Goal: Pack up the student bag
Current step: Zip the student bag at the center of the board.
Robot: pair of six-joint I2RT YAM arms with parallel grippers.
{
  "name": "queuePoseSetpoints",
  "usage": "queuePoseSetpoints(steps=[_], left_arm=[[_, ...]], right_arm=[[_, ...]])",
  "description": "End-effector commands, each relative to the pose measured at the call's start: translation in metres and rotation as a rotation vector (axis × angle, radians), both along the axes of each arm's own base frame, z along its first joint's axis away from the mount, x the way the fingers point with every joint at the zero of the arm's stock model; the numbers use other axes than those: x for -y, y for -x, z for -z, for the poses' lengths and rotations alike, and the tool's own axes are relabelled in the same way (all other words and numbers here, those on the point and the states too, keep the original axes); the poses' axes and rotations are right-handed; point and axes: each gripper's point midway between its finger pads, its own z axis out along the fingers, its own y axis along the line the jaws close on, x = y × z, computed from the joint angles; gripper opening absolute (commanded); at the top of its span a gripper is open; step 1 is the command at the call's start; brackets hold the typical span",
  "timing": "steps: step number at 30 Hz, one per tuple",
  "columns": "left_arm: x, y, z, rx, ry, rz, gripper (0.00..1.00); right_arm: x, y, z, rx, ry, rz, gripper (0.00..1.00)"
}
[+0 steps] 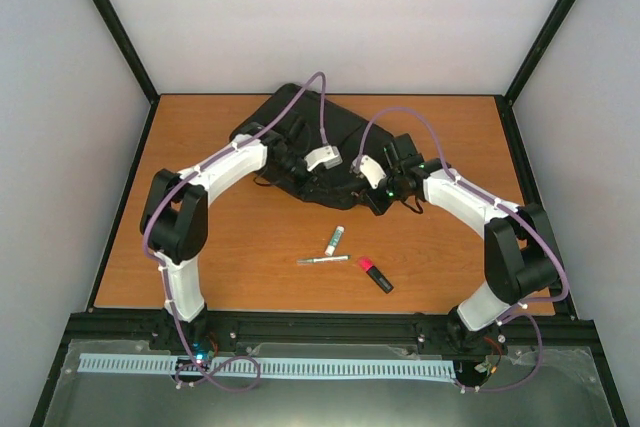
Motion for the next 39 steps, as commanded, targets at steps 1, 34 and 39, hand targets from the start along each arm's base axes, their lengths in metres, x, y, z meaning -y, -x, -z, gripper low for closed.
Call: queuePoseSetpoints(steps=[1,34,39], left_arm=[[-0.029,0.027,-0.010,0.018,-0.069,0.067,0.01],[-0.148,0.031,0.004,0.194,-0.315,-0.007,0.01],[-0.174,-0.008,0.000,0.227,-0.319,-0.127,0.02]], right_arm=[[0.028,-0.007,0.012,0.011,0.090,0.064,0.03],[0.047,-0.021,0.043,-0.002,0.176,0.104,0.03],[0.035,-0.017,0.035,-0.019,0.124,0.084,0.03]])
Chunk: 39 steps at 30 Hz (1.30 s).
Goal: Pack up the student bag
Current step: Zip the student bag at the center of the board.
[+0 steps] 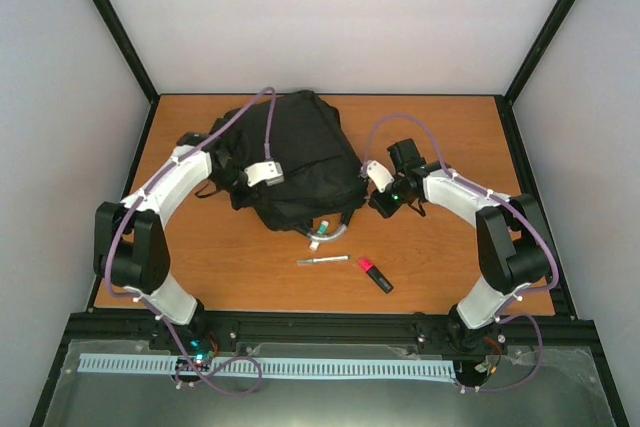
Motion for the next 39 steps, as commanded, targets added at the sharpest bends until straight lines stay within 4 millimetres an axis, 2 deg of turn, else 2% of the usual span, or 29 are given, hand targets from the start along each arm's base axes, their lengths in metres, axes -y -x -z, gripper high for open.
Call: queuePoseSetpoints(steps=[1,4,8,12,17,21,25,29,34,39], left_arm=[[-0.029,-0.046,-0.010,0.093,-0.022,-0.115,0.03],[-0.040,-0.056,-0.004,0.086,-0.036,-0.143,0.09],[-0.045,-0.059,-0.001,0.095,-0.049,-0.139,0.30],[-0.032,-0.050,-0.032,0.136,0.046,-0.095,0.47],[-0.014,-0.046,-0.067,0.174,0.168,-0.086,0.58],[0.007,-0.042,-0.079,0.142,0.240,-0.074,0.61],[0.035,-0.031,-0.077,0.133,0.244,-0.017,0.63],[0.056,-0.029,-0.064,0.104,0.219,-0.010,0.67],[0.073,-0.024,-0.043,0.064,0.184,0.025,0.67],[0.081,-0.034,-0.026,0.076,0.144,0.002,0.61]], right_arm=[[-0.005,-0.002,-0.009,-0.003,-0.023,0.004,0.03],[-0.023,0.007,-0.018,-0.004,-0.051,-0.035,0.03],[-0.056,0.023,-0.030,-0.008,-0.096,-0.110,0.03],[-0.080,0.028,-0.041,-0.010,-0.139,-0.152,0.03],[-0.089,0.025,-0.050,-0.012,-0.171,-0.158,0.03],[-0.090,0.028,-0.051,-0.018,-0.185,-0.159,0.03],[-0.089,0.029,-0.051,-0.013,-0.182,-0.157,0.03],[-0.089,0.027,-0.052,-0.006,-0.184,-0.151,0.03],[-0.089,0.025,-0.052,-0.001,-0.182,-0.149,0.03],[-0.089,0.025,-0.052,0.000,-0.183,-0.144,0.03]])
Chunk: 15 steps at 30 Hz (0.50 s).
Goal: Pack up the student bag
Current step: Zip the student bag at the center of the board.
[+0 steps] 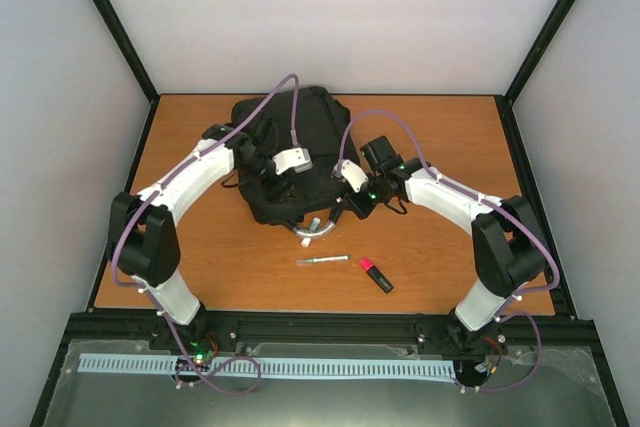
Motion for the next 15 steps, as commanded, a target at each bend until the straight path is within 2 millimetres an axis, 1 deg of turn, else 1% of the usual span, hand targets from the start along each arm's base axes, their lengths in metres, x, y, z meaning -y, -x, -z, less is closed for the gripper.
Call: queuePoseSetpoints(steps=[1,7,10,12,15], left_arm=[[0.009,-0.017,0.009,0.030,-0.013,-0.040,0.59],[0.016,-0.017,0.023,0.015,-0.015,-0.010,0.57],[0.020,-0.017,0.029,0.009,-0.013,0.000,0.54],[0.021,-0.022,0.031,0.011,-0.010,-0.023,0.46],[0.026,-0.020,0.032,-0.007,0.015,-0.012,0.36]], right_arm=[[-0.009,-0.002,-0.014,0.028,-0.047,-0.011,0.03],[-0.008,-0.004,-0.012,0.027,-0.040,-0.003,0.03],[-0.008,-0.005,-0.012,0.026,-0.039,0.002,0.03],[-0.008,-0.006,-0.011,0.024,-0.037,0.004,0.03],[-0.008,-0.008,-0.011,0.027,-0.035,0.011,0.03]])
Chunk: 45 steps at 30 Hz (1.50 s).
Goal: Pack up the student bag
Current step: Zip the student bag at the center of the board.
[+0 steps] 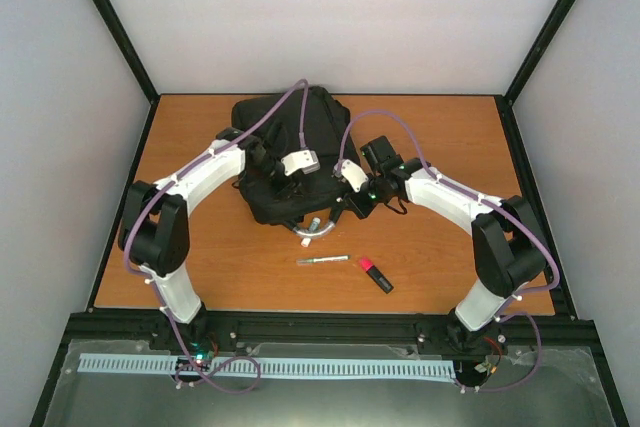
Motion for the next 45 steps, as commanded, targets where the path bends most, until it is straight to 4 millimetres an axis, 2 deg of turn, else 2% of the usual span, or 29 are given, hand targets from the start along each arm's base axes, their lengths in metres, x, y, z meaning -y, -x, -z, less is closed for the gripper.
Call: queuePoseSetpoints(steps=[1,6,10,14,18,24,28,32,37,45], left_arm=[[0.012,-0.002,0.000,-0.009,0.048,0.016,0.32],[0.016,0.003,-0.004,-0.020,0.061,0.046,0.10],[0.011,0.009,-0.011,-0.002,0.043,0.068,0.01],[0.000,0.017,-0.011,0.028,-0.006,0.094,0.01],[-0.015,0.014,-0.010,0.063,-0.043,0.077,0.01],[-0.039,0.011,-0.013,0.088,-0.070,0.060,0.01],[-0.055,0.020,-0.016,0.111,-0.097,0.089,0.01],[-0.063,0.032,-0.013,0.143,-0.124,0.143,0.01],[-0.071,0.035,-0.012,0.223,-0.152,0.172,0.01],[-0.075,0.036,-0.010,0.239,-0.173,0.174,0.01]], right_arm=[[-0.008,-0.008,-0.011,0.032,-0.033,0.005,0.03],[-0.003,-0.013,-0.008,0.027,-0.023,0.027,0.03],[0.012,-0.018,-0.003,0.021,-0.004,0.048,0.03],[0.030,-0.022,0.007,0.018,0.026,0.070,0.03],[0.040,-0.023,0.012,0.015,0.040,0.081,0.03],[0.046,-0.024,0.020,0.019,0.064,0.079,0.03],[0.045,-0.031,0.023,0.032,0.080,0.069,0.03],[0.038,-0.050,0.021,0.051,0.084,0.058,0.03],[0.029,-0.079,0.025,0.079,0.103,0.064,0.03],[0.033,-0.117,0.033,0.118,0.130,0.109,0.03]])
